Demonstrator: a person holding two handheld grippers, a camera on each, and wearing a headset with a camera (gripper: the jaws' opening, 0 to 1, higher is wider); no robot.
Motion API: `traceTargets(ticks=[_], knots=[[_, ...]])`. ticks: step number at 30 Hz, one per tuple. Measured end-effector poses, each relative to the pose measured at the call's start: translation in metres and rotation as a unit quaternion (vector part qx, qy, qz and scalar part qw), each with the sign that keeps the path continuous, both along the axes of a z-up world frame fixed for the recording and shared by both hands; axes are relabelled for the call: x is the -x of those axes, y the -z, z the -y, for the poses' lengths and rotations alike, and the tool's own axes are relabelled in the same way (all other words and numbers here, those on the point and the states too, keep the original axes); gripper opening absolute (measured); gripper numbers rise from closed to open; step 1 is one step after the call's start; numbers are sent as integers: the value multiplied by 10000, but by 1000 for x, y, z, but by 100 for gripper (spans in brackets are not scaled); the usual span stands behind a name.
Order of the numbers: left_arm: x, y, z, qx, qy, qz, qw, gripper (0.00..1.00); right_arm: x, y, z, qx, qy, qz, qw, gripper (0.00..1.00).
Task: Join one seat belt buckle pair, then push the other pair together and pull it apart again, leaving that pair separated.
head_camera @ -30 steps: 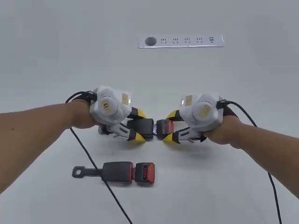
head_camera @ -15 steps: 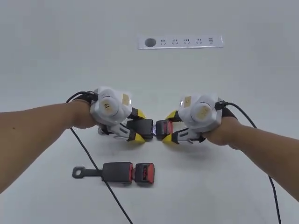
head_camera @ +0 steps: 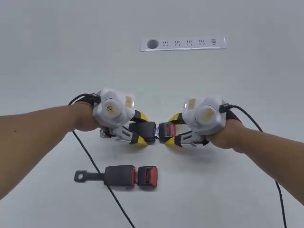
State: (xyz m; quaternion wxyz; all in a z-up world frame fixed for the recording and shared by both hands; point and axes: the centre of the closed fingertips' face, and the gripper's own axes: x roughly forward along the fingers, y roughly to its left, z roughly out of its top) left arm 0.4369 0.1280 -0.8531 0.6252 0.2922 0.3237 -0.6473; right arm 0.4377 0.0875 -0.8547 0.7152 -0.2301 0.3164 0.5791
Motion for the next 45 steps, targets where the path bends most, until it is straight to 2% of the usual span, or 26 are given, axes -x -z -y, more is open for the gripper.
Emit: traceTargets(ticks=[22, 45], knots=[[1, -4, 1, -88, -50, 15, 9999, 37, 3, 0, 18, -147, 4, 58, 9999, 35], [-1, 0, -1, -156, -77, 23, 9998, 37, 11, -1, 82, -106, 243, 58, 9996, 36]])
